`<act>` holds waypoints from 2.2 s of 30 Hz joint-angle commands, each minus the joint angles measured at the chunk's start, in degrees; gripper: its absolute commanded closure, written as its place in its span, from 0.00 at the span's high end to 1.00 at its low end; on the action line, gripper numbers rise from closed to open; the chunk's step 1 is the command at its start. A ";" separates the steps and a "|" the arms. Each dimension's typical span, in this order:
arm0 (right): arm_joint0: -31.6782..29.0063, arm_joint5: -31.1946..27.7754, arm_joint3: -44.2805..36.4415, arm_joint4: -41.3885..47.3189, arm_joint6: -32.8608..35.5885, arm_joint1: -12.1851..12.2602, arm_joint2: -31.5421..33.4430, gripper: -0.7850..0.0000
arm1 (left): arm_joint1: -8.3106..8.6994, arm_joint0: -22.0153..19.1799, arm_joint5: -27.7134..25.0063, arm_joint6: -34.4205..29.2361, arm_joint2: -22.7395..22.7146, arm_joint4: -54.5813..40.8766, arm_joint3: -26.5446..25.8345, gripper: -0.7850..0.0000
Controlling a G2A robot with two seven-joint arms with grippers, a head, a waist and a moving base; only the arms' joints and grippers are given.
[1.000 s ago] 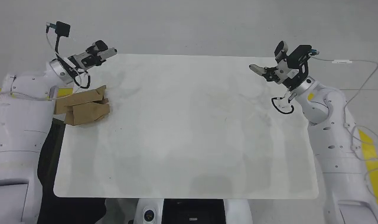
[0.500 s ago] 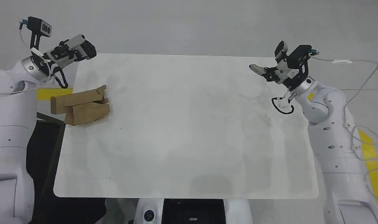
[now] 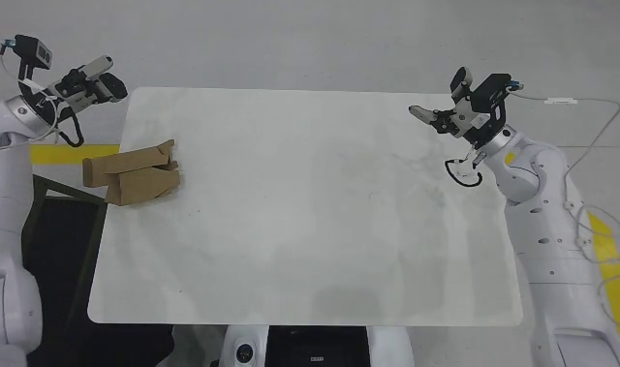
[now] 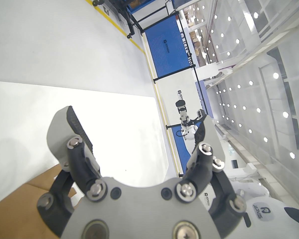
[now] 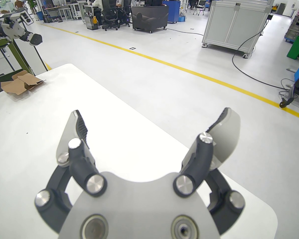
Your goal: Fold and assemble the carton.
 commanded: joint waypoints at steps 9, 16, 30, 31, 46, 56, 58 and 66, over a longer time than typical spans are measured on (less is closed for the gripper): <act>0.00 0.00 0.00 0.00 0.00 0.00 0.00 1.00 | 2.01 -4.48 -1.38 -1.68 0.66 8.01 8.32 1.00; 0.00 0.00 0.00 0.00 0.00 0.00 0.00 1.00 | 3.70 -6.10 -2.44 1.40 0.92 13.37 15.05 1.00; 0.00 0.00 0.00 0.00 0.00 0.00 0.00 1.00 | 6.63 -5.99 -0.82 9.03 3.14 25.16 21.47 1.00; 0.00 0.00 0.00 0.00 0.00 0.00 0.00 1.00 | 6.67 -5.76 -0.81 8.97 3.31 25.52 21.57 1.00; 0.00 0.00 0.00 0.00 0.00 0.00 0.00 1.00 | 6.29 -3.03 3.15 8.27 7.89 34.43 21.77 1.00; 0.00 0.00 0.00 0.00 0.00 0.00 0.00 1.00 | 5.09 -3.14 2.60 5.81 8.62 33.17 21.93 0.44; 0.00 0.00 0.00 0.00 0.00 0.00 0.00 1.00 | 4.99 -3.21 2.63 5.74 8.71 33.06 22.09 0.16; 0.00 0.00 0.00 0.00 0.00 0.00 0.00 1.00 | 4.79 -3.45 3.28 5.00 7.84 30.00 23.02 0.00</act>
